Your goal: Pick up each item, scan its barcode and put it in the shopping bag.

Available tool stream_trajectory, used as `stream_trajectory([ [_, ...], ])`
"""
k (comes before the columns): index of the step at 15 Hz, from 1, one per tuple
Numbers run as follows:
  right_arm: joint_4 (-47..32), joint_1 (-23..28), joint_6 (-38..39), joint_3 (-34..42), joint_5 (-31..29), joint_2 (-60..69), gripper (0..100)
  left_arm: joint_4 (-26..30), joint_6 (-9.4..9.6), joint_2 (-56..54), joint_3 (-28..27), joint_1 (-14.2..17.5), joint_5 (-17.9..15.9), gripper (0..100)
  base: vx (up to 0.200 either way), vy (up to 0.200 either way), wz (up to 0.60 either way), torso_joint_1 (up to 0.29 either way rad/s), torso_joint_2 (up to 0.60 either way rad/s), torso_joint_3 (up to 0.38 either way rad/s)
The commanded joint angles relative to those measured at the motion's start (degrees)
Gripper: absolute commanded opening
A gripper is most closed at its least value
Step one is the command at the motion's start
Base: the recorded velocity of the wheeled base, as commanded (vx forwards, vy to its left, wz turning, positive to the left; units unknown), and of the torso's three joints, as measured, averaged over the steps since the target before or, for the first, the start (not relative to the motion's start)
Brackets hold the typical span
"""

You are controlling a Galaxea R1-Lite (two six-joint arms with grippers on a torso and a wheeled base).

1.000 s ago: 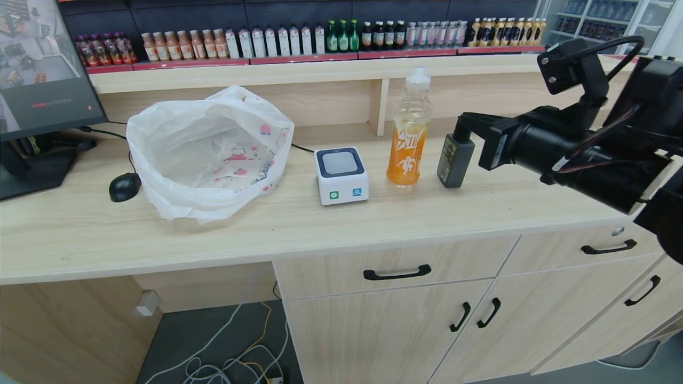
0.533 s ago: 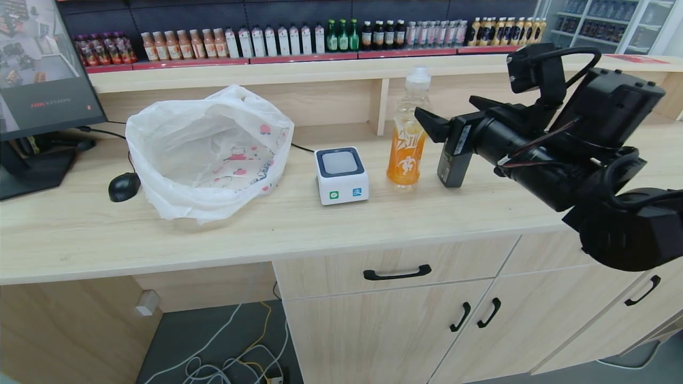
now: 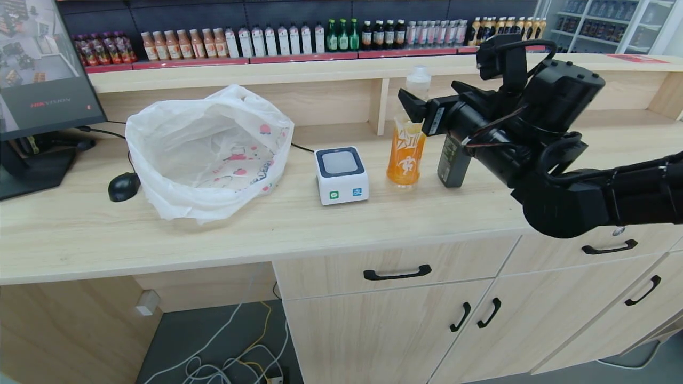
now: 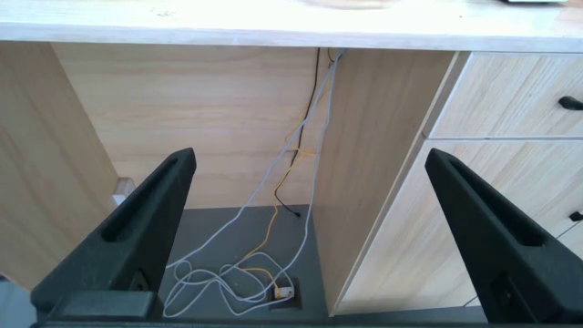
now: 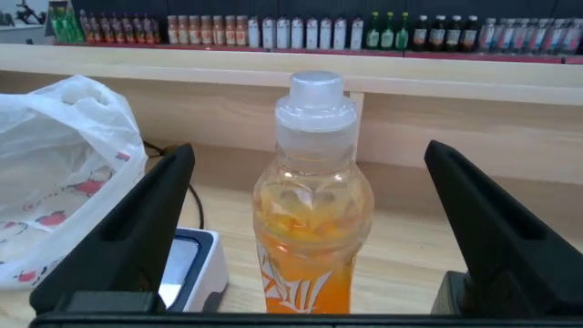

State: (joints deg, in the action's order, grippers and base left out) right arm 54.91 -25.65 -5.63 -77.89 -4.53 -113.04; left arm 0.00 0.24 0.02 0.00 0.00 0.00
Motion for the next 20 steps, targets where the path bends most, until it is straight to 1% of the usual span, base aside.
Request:
stream_trajectory([
  [1,-0.06,-0.10,0.09,-2.89,-0.21,-3.41,100,0.00,0.02,-0.02,0.00,0.00,0.00,100,0.000,0.000,0.00,0.000,0.00,0.000],
  [7,-0.33,1.04,0.09,-8.07,-0.30,-7.28,100,0.00,0.02,-0.02,0.00,0.00,0.00,100,0.000,0.000,0.00,0.000,0.00,0.000],
  [10,-0.41,2.53,1.24,-9.21,-0.21,-8.42,100,0.00,0.02,-0.02,0.00,-0.09,0.00,100,0.000,0.000,0.00,0.000,0.00,0.000],
  [13,-0.41,2.80,1.50,-9.92,-0.21,-8.86,100,0.00,0.02,-0.02,0.00,-0.09,0.00,100,0.000,0.000,0.00,0.000,0.00,0.000],
  [18,-3.84,2.80,1.50,-15.89,-0.21,-11.41,100,0.00,0.02,-0.02,0.00,0.00,0.00,100,0.000,0.000,0.00,0.000,0.00,0.000],
  [20,-3.93,2.89,1.50,-17.39,-0.21,-12.46,100,0.00,0.02,-0.02,0.00,-0.09,0.00,100,0.000,0.000,0.00,0.000,0.00,0.000],
])
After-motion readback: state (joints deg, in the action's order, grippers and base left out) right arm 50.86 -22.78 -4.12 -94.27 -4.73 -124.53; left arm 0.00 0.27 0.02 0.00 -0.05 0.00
